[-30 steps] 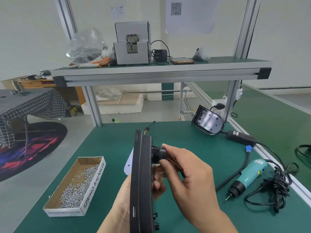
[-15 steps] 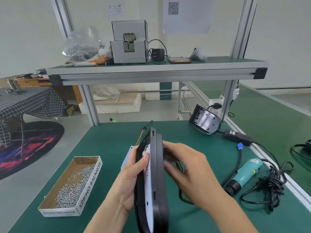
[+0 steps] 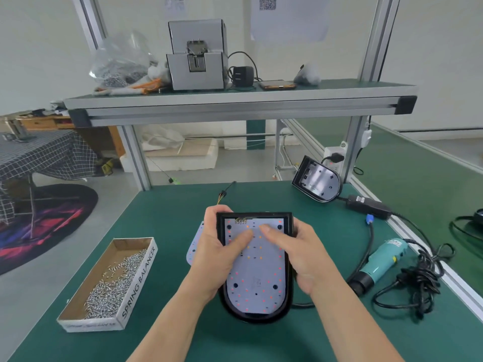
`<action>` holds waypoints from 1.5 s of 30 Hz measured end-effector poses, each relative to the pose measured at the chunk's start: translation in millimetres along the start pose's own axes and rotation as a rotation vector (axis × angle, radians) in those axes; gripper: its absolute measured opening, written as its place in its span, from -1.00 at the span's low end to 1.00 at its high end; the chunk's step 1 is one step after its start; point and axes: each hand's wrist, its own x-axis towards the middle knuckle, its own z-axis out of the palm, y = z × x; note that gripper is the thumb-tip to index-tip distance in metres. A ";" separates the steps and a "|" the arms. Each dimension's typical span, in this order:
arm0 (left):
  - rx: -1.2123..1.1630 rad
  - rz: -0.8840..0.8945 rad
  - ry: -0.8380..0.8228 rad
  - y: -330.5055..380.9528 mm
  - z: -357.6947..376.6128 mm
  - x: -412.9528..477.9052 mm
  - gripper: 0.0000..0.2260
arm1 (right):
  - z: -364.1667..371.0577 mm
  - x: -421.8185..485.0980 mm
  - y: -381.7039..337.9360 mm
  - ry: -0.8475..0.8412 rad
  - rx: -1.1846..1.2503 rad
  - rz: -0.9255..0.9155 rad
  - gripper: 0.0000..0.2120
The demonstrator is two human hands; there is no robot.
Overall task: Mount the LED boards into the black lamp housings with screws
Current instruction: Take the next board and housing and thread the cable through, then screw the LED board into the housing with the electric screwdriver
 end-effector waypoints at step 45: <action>1.547 -0.578 -0.002 -56.8 -209.1 -8.8 -0.79 | -24.9 -34.3 101.4 0.365 -0.746 0.078 -0.78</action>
